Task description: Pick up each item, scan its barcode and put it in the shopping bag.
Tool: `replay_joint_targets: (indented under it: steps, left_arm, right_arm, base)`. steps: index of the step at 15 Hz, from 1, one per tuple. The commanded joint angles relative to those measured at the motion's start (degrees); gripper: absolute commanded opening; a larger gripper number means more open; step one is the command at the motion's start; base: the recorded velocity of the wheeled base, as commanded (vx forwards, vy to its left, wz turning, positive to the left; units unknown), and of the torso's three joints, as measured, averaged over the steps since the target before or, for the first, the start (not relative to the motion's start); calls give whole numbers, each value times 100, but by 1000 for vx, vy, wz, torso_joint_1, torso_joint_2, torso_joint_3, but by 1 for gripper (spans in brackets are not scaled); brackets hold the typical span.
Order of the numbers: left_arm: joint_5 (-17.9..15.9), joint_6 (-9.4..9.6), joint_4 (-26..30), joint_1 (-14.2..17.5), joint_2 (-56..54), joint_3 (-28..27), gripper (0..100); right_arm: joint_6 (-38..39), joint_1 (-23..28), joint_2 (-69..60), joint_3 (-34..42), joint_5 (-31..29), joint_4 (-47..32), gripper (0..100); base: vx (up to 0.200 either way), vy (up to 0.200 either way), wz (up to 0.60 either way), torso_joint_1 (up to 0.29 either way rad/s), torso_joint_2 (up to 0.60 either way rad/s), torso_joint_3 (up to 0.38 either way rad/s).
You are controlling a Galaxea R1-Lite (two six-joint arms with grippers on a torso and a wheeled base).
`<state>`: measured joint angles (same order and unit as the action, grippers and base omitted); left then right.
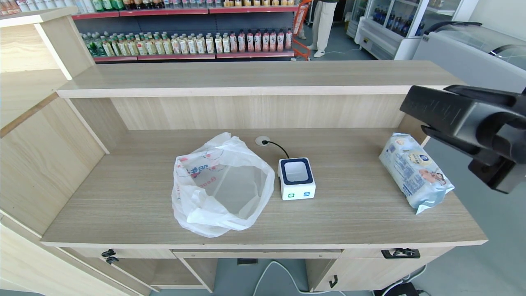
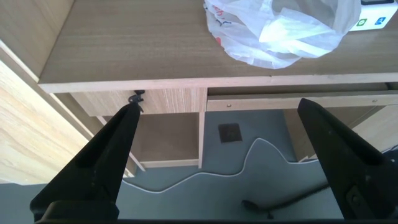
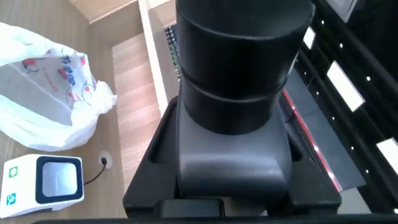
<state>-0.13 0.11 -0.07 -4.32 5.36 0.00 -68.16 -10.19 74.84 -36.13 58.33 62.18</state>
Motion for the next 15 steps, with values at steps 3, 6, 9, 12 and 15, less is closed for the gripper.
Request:
replay_joint_targets:
  steps: [3,6,9,12,15]
  left_arm:
    - [-4,-2,-1,1,9,0,100]
    - [5,-2,-1,1,9,0,100]
    - [5,-2,-1,1,9,0,100]
    - [-4,-2,-1,1,9,0,100]
    - [5,-2,-1,1,9,0,100]
  right_arm:
    - [-1806,-282,215,-438,29,-532,0]
    - [-3028,-818,40,-544,108,-576,0]
    - [-4048,-1679,-294,19,-24,-611,0]
    - [-4645,-2110,-593,555,-208,-699,0]
    - [-5278,-2453,-769,897,-419,-708,0]
  base:
    - [0,0,0,0,0,0]
    - [0,0,0,0,0,0]
    - [0,0,0,0,0,0]
    - [0,0,0,0,0,0]
    - [0,0,0,0,0,0]
